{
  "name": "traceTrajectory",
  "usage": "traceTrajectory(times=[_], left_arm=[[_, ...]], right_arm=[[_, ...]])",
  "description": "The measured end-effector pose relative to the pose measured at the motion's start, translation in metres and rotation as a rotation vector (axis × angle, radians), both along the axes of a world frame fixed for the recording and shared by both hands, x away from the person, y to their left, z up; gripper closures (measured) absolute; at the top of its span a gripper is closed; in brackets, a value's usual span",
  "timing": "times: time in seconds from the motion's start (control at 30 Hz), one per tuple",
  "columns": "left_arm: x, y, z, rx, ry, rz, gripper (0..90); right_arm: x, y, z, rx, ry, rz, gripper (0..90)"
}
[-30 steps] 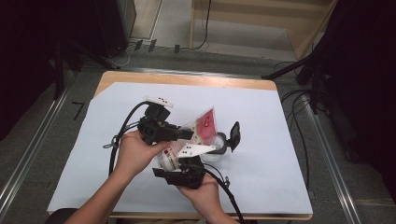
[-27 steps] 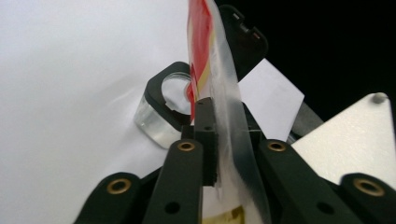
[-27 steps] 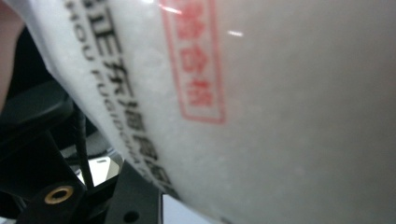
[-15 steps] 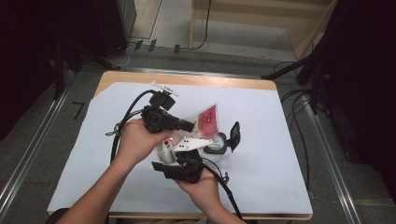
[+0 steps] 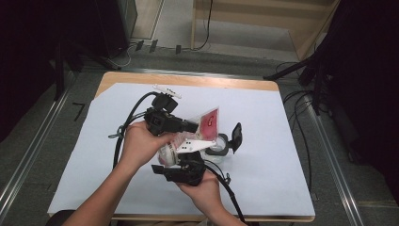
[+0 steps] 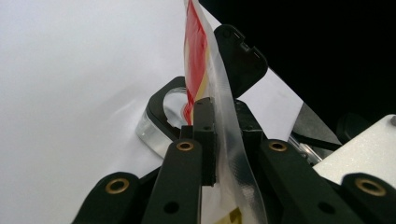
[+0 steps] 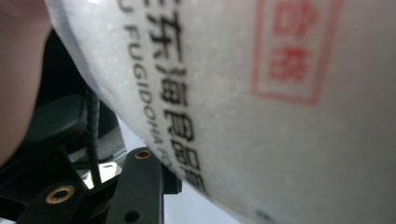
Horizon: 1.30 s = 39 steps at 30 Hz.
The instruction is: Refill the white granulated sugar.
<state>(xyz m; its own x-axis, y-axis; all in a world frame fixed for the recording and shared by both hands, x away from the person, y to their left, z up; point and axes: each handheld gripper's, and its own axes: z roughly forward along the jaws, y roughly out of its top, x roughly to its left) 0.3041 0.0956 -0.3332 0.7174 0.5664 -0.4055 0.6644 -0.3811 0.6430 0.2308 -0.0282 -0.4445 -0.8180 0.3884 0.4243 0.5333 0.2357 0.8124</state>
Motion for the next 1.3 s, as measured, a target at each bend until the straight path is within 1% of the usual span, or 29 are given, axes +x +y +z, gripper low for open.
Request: traceTrajectory(times=[0.07, 0.17, 0.2, 0.27, 0.33, 0.37, 0.43, 0.53, 0.67, 0.73, 0.8, 0.83, 1.03, 1.27, 1.3], left_arm=[[0.0001, 0.0001, -0.0005, -0.003, -0.002, -0.001, 82.2], [0.0004, -0.0001, -0.0026, -0.002, -0.002, -0.004, 83.3], [0.0006, 0.0, -0.0027, 0.004, 0.001, -0.003, 84.0], [0.0008, -0.0003, -0.0028, 0.0, 0.004, 0.0, 84.6], [0.0006, -0.0003, -0.0026, 0.004, 0.001, 0.0, 84.6], [0.0006, -0.0002, -0.0029, -0.001, 0.001, 0.0, 84.7], [0.0006, -0.0003, -0.003, -0.004, 0.001, 0.004, 84.9], [0.0005, 0.0, -0.0026, -0.013, 0.004, 0.003, 84.9], [-0.0002, 0.0004, -0.0017, -0.019, -0.005, 0.0, 84.4], [-0.0002, 0.0006, -0.0016, -0.003, -0.011, -0.004, 84.2], [-0.0003, 0.0003, -0.0021, -0.001, -0.014, -0.005, 84.1], [-0.0003, 0.0003, -0.0024, -0.005, -0.016, -0.008, 83.8], [-0.0003, 0.001, -0.0027, -0.002, -0.028, -0.012, 83.0], [0.0, 0.0016, -0.0031, -0.004, -0.025, -0.009, 82.0], [0.0003, 0.0019, -0.0033, -0.01, -0.023, -0.012, 81.6]], right_arm=[[-0.0002, -0.0002, 0.0001, 0.009, 0.007, 0.0, 61.6], [-0.0006, -0.0002, -0.0007, 0.004, 0.005, -0.001, 61.4], [-0.0006, -0.0001, -0.0013, 0.0, 0.004, -0.001, 61.3], [-0.0014, 0.0004, -0.0014, -0.016, -0.009, 0.0, 61.1], [-0.0014, 0.0006, -0.0014, -0.02, -0.017, 0.001, 60.9], [-0.0014, 0.0007, -0.0015, -0.023, -0.02, 0.002, 60.8], [-0.0017, 0.0017, -0.0015, -0.033, -0.028, 0.007, 58.6], [-0.0024, 0.0024, -0.0008, -0.046, -0.038, -0.001, 61.2], [-0.0031, 0.002, 0.0008, -0.05, -0.046, -0.002, 61.7], [-0.003, 0.002, 0.0008, -0.049, -0.043, -0.002, 61.9], [-0.0029, 0.0022, 0.0004, -0.049, -0.037, -0.002, 61.9], [-0.0026, 0.0022, 0.0001, -0.045, -0.034, 0.001, 62.0], [-0.0031, 0.0024, 0.0006, -0.036, -0.023, 0.001, 62.0], [-0.0031, 0.0023, 0.0005, -0.037, -0.022, 0.002, 62.1], [-0.0031, 0.0023, 0.0005, -0.036, -0.021, 0.002, 62.1]])
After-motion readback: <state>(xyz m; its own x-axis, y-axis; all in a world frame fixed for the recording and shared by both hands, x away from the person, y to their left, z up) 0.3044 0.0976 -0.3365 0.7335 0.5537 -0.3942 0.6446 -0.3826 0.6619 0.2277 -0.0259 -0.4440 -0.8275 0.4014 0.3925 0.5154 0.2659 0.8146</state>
